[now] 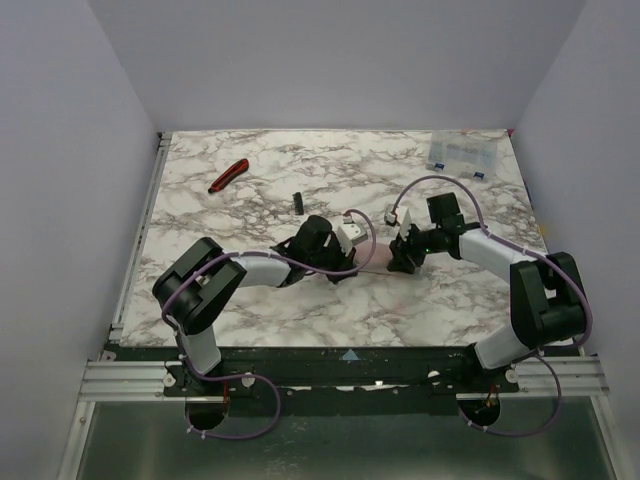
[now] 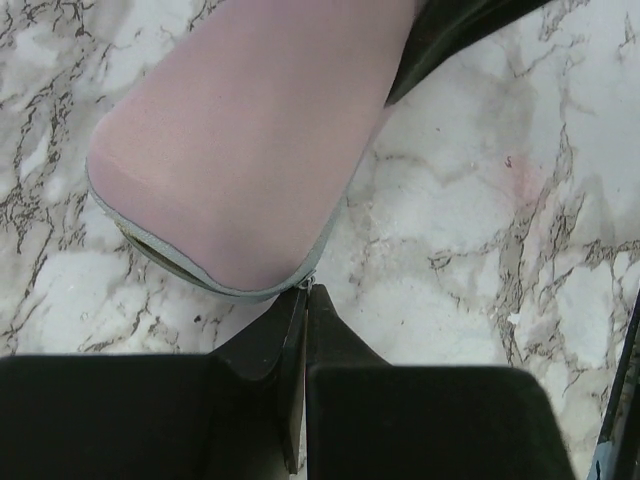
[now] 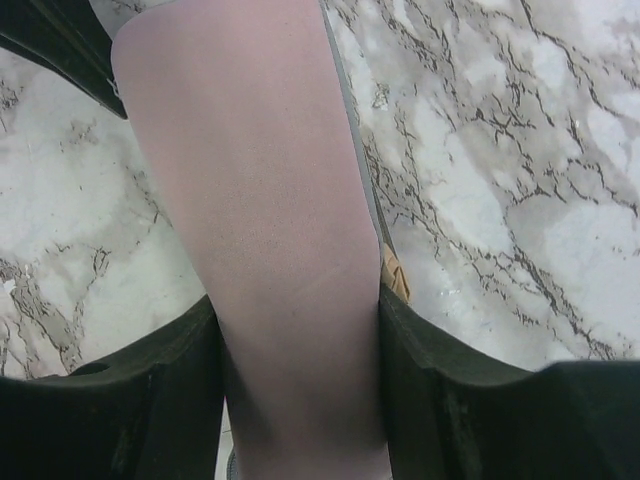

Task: Open the umbrella

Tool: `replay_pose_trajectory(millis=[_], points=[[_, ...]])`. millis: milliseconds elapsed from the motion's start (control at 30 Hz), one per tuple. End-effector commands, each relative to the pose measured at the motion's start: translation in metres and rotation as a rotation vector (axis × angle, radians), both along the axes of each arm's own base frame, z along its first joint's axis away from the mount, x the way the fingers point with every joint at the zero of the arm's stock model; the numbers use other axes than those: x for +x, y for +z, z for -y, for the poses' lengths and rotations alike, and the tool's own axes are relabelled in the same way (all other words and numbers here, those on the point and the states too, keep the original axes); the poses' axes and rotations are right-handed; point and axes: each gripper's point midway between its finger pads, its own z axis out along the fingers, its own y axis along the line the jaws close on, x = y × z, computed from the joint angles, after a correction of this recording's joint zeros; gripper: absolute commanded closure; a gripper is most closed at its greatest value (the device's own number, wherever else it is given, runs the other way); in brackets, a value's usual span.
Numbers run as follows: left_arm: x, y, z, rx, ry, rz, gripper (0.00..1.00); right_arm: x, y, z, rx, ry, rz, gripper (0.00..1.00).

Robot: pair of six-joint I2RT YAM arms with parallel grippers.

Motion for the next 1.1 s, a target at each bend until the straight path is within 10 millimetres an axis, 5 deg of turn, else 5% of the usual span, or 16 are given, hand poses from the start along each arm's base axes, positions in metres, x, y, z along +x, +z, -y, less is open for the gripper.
replay_pose_trajectory(millis=[0,133,467,633,833,900,1067], points=[[0.016,0.004,0.011,-0.01,0.026,-0.025,1.0,-0.045,-0.019,0.015,-0.05,-0.088,-0.266,0.32],[0.02,-0.007,0.007,0.021,0.007,-0.027,1.0,-0.063,-0.002,0.008,-0.013,-0.031,-0.342,0.01],[0.018,-0.011,0.0,0.029,-0.022,-0.003,1.0,-0.017,0.032,-0.023,0.12,-0.113,-0.447,0.02],[0.018,-0.008,-0.002,0.022,-0.015,0.007,1.0,-0.014,0.02,-0.031,0.161,-0.139,-0.529,0.28],[0.016,-0.001,-0.003,0.002,-0.019,0.027,1.0,-0.017,0.013,-0.036,0.209,-0.179,-0.548,0.9],[0.015,0.002,-0.001,-0.007,-0.017,0.024,1.0,-0.016,0.009,-0.037,0.222,-0.221,-0.559,0.99],[-0.004,0.004,0.011,-0.006,-0.05,0.018,1.0,-0.007,0.006,-0.038,0.277,-0.337,-0.528,1.0]])
